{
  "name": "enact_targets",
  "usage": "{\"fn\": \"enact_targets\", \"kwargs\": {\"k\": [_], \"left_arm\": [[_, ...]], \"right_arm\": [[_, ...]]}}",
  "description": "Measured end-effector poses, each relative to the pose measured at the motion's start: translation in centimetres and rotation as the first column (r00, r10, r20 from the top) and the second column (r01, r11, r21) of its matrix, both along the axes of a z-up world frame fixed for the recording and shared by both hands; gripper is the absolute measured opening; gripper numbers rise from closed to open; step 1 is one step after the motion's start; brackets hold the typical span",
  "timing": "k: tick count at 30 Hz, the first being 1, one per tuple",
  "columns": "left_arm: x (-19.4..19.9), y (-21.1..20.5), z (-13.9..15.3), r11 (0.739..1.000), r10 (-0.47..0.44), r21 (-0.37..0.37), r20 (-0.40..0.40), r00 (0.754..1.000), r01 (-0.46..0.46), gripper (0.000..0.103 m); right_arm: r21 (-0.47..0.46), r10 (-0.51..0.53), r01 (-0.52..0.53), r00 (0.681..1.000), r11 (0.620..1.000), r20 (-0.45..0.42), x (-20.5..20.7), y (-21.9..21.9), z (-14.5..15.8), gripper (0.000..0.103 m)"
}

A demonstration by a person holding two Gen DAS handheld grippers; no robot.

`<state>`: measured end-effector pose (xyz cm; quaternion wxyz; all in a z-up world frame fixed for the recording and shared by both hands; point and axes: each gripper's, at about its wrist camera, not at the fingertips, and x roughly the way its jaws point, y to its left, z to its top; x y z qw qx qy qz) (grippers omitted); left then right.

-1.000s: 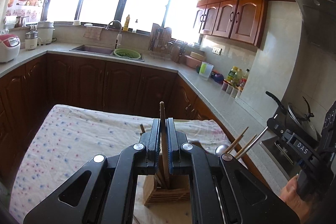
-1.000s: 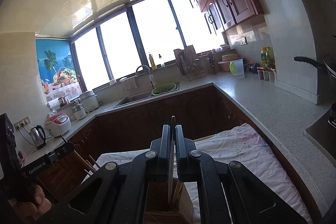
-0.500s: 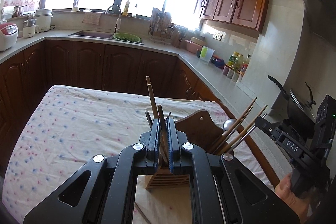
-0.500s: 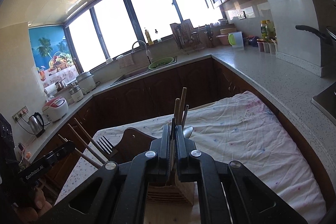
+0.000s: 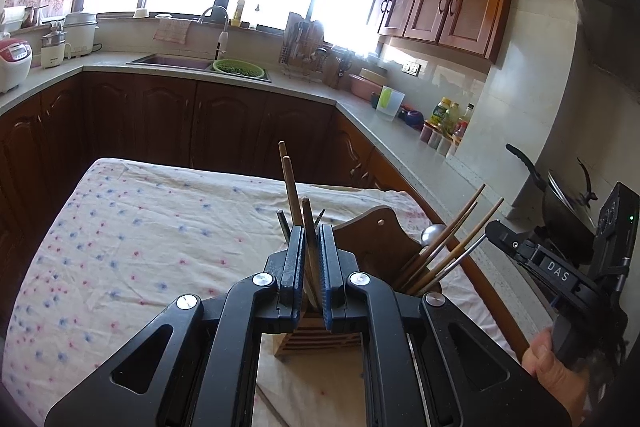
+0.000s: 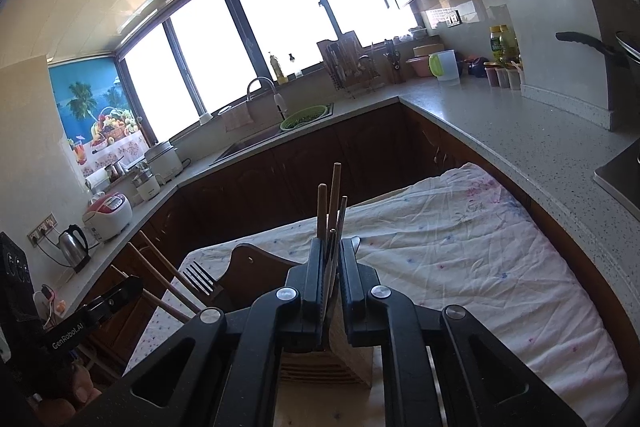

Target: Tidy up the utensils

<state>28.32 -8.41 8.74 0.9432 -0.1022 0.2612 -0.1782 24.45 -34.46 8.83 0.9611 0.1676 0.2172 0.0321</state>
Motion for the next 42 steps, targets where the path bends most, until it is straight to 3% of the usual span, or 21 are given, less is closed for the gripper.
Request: {"fn": "enact_targets", "kwargs": {"k": [2,3,5,9,10,11,12,15,23,32,37,42], "left_arm": [[-0.3,0.1,0.1,1.000,-0.002,-0.005,0.001,1.000,0.002,0.019],[-0.5,0.2,0.2,1.000,0.003,-0.003,0.006,1.000,-0.003,0.024],[-1.1,0.4,0.3,1.000,0.019,0.003,0.016,1.000,-0.019,0.043],[-2.5,1.6,0.3,0.998,0.064,-0.002,0.016,0.998,-0.064,0.060],[-3.0,2.0,0.2,0.997,0.082,-0.004,0.016,0.996,-0.082,0.073],[-3.5,2.4,0.1,0.994,0.105,-0.002,0.017,0.994,-0.105,0.084],[-4.2,2.8,-0.1,0.992,0.127,-0.002,0.023,0.992,-0.127,0.087],[-5.9,3.7,-0.9,0.987,0.161,0.024,0.032,0.986,-0.162,0.090],[-11.5,4.7,-2.9,0.970,0.202,0.120,0.092,0.975,-0.212,0.095],[-16.8,5.1,-4.3,0.950,0.221,0.189,0.163,0.962,-0.250,0.099],[-18.7,5.2,-3.2,0.942,0.229,0.198,0.212,0.950,-0.271,0.100],[-20.9,5.5,-1.8,0.931,0.262,0.172,0.303,0.916,-0.323,0.103]], "right_arm": [[0.008,0.000,0.000,1.000,1.000,0.008,-0.2,-0.2,0.3,0.017],[0.010,-0.002,0.002,1.000,1.000,0.012,-0.3,-0.3,0.4,0.025],[0.013,-0.003,0.003,1.000,1.000,0.024,-0.6,-0.4,0.7,0.036],[0.024,-0.012,0.011,0.999,1.000,0.043,-1.4,-0.7,1.0,0.055],[0.027,-0.012,0.011,0.999,1.000,0.047,-1.7,-0.9,1.0,0.060],[0.032,-0.014,0.012,0.999,0.999,0.053,-2.1,-1.0,1.0,0.071],[0.037,-0.014,0.011,0.998,0.999,0.063,-2.5,-1.1,0.9,0.081],[0.039,-0.020,0.017,0.997,0.999,0.079,-4.0,-1.2,0.4,0.095],[-0.044,-0.027,0.030,0.996,0.999,0.081,-9.2,0.4,-1.7,0.098],[-0.162,0.003,0.023,0.988,0.986,0.157,-16.1,3.5,-2.9,0.101],[-0.205,0.027,0.015,0.979,0.979,0.202,-18.7,4.5,-2.6,0.102],[-0.225,0.031,0.034,0.959,0.974,0.282,-20.7,4.6,-0.6,0.103]]}}
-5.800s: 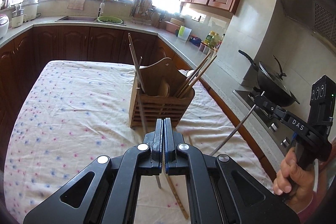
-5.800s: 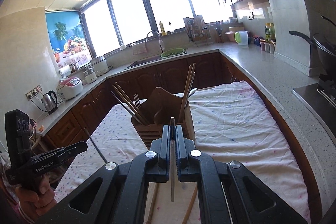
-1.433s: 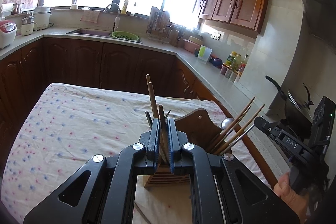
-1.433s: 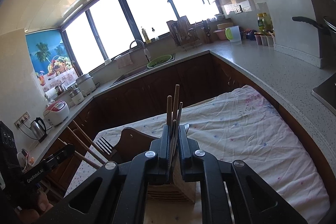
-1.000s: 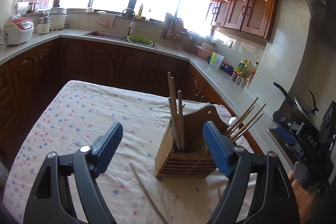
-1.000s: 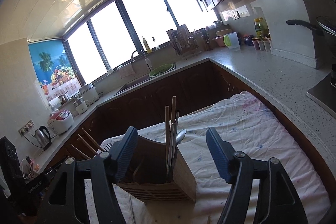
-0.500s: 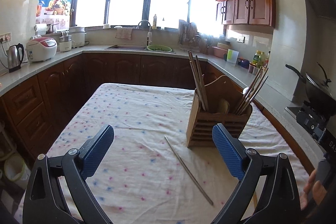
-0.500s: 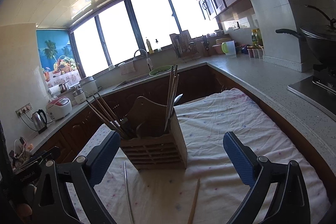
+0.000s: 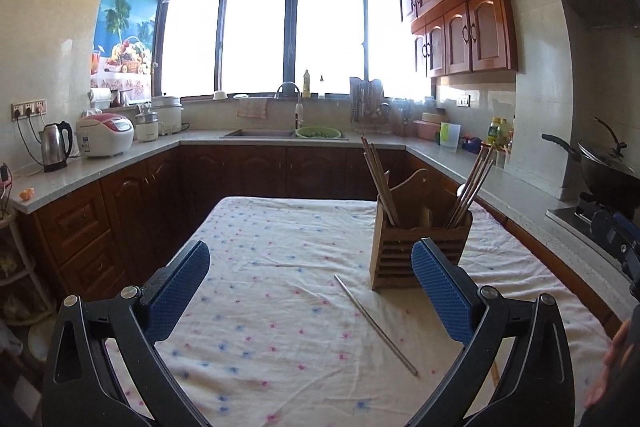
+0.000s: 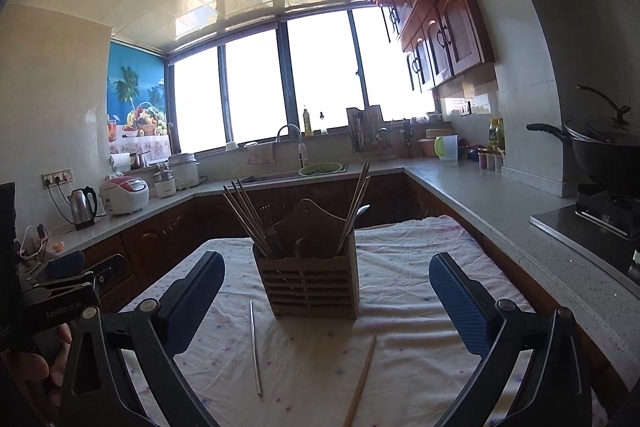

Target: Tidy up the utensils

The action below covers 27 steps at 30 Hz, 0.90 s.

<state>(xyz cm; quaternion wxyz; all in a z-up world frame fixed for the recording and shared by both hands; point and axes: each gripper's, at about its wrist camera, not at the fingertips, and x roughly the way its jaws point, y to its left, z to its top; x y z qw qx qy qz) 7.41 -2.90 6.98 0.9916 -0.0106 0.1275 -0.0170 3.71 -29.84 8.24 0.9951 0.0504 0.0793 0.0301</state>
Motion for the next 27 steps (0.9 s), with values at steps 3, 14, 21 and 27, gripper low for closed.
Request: {"fn": "enact_targets", "kwargs": {"k": [3,14,21,27], "left_arm": [[-0.4,-0.5,-0.7,1.000,0.010,0.017,-0.010,1.000,-0.010,0.103],[-2.2,-1.5,-5.4,0.999,-0.038,0.031,-0.092,0.995,0.041,0.103],[-3.0,-1.9,-6.5,0.998,-0.042,0.047,-0.111,0.993,0.047,0.103],[-3.7,-1.8,-7.4,0.998,-0.035,0.047,-0.125,0.991,0.041,0.103]], "right_arm": [[-0.013,-0.016,0.017,1.000,1.000,0.017,-1.1,0.2,-0.4,0.103],[-0.042,-0.060,0.057,0.995,0.997,-0.080,-3.1,0.4,-6.2,0.103],[-0.052,-0.045,0.039,0.991,0.998,-0.123,-3.4,0.9,-7.1,0.103],[-0.065,-0.038,0.029,0.990,0.997,-0.136,-3.8,1.3,-7.7,0.103]]}}
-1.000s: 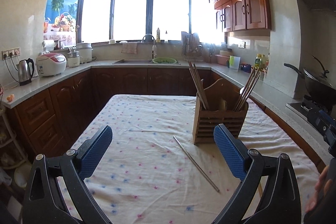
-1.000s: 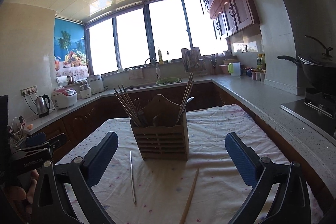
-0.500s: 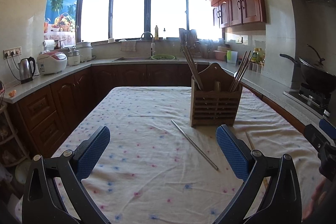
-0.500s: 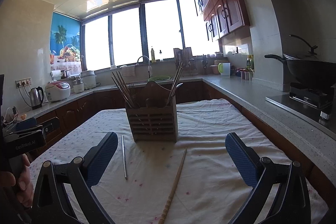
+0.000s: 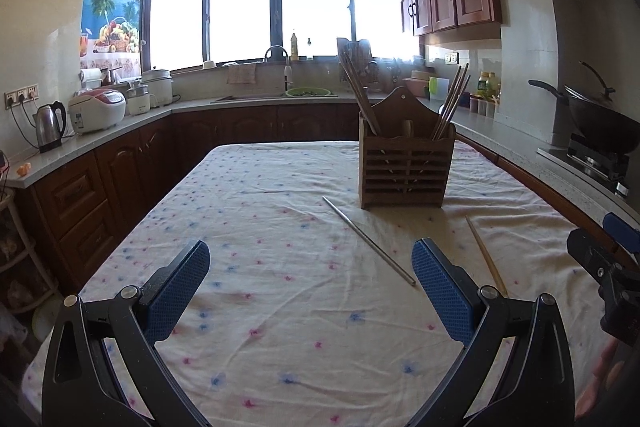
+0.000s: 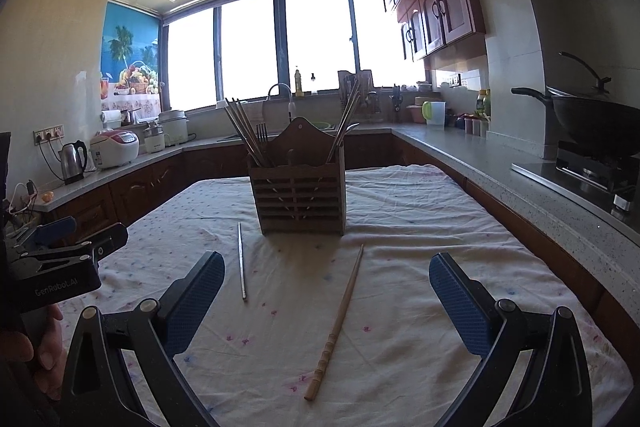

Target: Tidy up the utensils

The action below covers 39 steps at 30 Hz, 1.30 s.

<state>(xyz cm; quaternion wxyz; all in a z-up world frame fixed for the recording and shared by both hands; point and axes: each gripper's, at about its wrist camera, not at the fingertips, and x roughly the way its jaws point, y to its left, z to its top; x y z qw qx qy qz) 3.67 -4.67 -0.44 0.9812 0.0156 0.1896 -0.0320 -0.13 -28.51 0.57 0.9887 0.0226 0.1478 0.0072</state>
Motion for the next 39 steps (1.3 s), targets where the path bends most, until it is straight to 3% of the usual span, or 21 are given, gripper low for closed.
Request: {"fn": "enact_targets", "kwargs": {"k": [18,39], "left_arm": [[-1.7,0.9,-0.6,1.000,0.011,-0.029,0.027,1.000,-0.010,0.103],[-2.2,0.4,-0.6,1.000,0.003,-0.013,0.035,0.999,-0.002,0.103]], "right_arm": [[0.006,-0.018,0.018,0.999,1.000,0.049,-1.8,-0.1,-0.7,0.103],[0.015,-0.027,0.026,0.999,1.000,0.045,-1.8,-0.5,-0.9,0.103]]}}
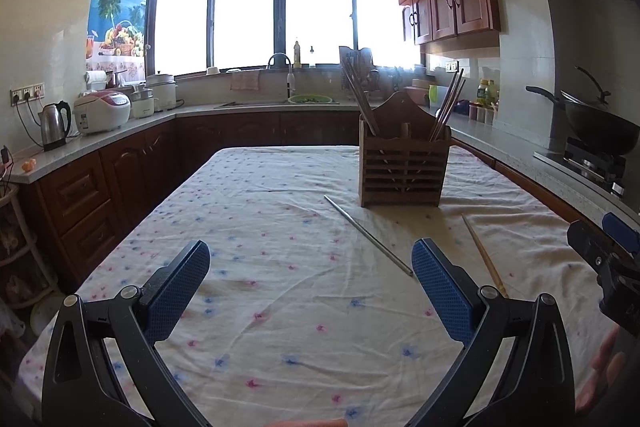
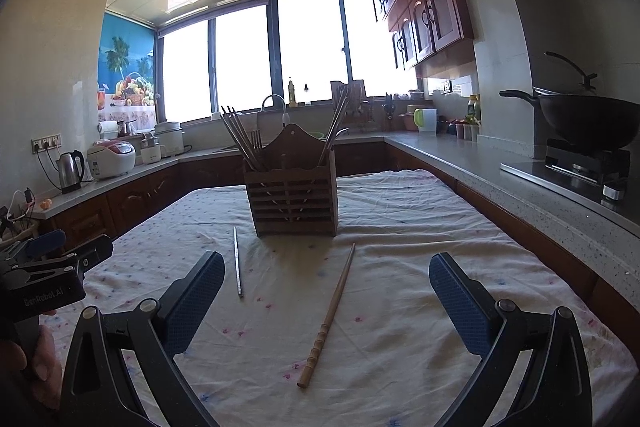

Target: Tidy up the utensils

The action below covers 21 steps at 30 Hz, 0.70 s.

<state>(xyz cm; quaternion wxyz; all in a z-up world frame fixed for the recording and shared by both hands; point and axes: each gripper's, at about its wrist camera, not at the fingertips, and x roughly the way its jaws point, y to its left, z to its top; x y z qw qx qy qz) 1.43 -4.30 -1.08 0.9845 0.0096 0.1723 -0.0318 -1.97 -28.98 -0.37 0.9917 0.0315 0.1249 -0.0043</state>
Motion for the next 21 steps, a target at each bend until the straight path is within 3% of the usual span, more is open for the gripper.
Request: {"fn": "enact_targets", "kwargs": {"k": [21], "left_arm": [[0.13,-0.39,-0.02,1.000,-0.002,0.011,-0.010,1.000,0.002,0.103]], "right_arm": [[0.013,-0.003,0.003,1.000,1.000,-0.003,-0.10,-0.35,0.07,0.103]]}}
